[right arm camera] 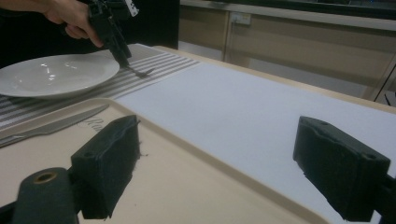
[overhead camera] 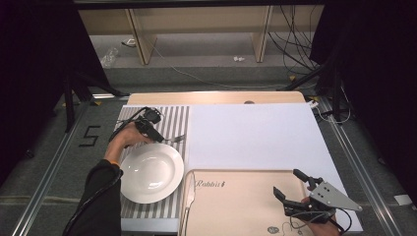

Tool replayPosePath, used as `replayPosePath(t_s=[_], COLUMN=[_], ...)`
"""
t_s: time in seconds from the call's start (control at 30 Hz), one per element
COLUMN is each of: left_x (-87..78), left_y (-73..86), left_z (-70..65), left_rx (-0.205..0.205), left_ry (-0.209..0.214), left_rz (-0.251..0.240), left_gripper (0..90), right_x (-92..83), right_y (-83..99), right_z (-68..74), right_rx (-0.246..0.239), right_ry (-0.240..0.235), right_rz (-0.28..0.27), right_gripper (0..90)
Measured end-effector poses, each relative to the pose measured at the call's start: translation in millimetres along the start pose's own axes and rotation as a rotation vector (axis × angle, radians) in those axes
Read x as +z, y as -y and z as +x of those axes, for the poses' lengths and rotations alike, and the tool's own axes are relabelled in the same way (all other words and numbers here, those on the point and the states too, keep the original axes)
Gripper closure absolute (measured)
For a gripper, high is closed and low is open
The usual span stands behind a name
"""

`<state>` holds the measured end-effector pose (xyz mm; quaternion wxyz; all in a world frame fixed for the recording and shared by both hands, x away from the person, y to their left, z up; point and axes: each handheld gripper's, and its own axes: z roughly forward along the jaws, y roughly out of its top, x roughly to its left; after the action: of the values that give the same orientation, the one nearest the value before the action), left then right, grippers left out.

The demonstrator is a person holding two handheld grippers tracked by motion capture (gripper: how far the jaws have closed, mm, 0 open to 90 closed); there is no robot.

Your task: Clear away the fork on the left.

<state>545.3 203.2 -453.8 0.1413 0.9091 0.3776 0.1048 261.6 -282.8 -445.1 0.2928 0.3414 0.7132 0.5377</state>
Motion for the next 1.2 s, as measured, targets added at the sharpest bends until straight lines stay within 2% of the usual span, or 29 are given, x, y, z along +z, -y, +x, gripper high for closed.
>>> replayPosePath(t_s=[0.1, 0.33, 0.43, 0.83, 0.93, 1.2], left_x=[1.9, 7.4, 8.0, 9.2, 9.1, 8.6], left_y=[-0.8, -1.2, -1.2, -3.5, -3.4, -3.3], left_z=[-2.0, -4.0, -3.1, -0.6, 0.8, 1.1], left_rx=[0.020, 0.032, 0.019, -0.010, -0.022, -0.017], left_ry=[0.005, 0.012, 0.019, 0.038, 0.064, 0.079], left_rz=[0.017, 0.052, 0.043, 0.065, 0.068, 0.067], left_gripper=[47.2, 52.2, 54.5, 55.4, 59.9, 64.9], right_x=[-0.2, 0.1, -0.2, -0.3, -0.3, -0.8], right_y=[-0.1, -0.2, -0.3, -0.6, -0.6, -0.6], right_z=[-0.4, 0.3, 0.1, 1.0, 1.2, 1.1], right_rx=[0.000, 0.000, -0.001, -0.001, -0.003, -0.003], right_ry=[-0.001, -0.001, 0.000, -0.005, -0.004, -0.005], right_rz=[-0.003, -0.003, -0.004, -0.001, -0.003, -0.004], right_gripper=[15.7, 15.7, 15.7, 15.7, 15.7, 15.8])
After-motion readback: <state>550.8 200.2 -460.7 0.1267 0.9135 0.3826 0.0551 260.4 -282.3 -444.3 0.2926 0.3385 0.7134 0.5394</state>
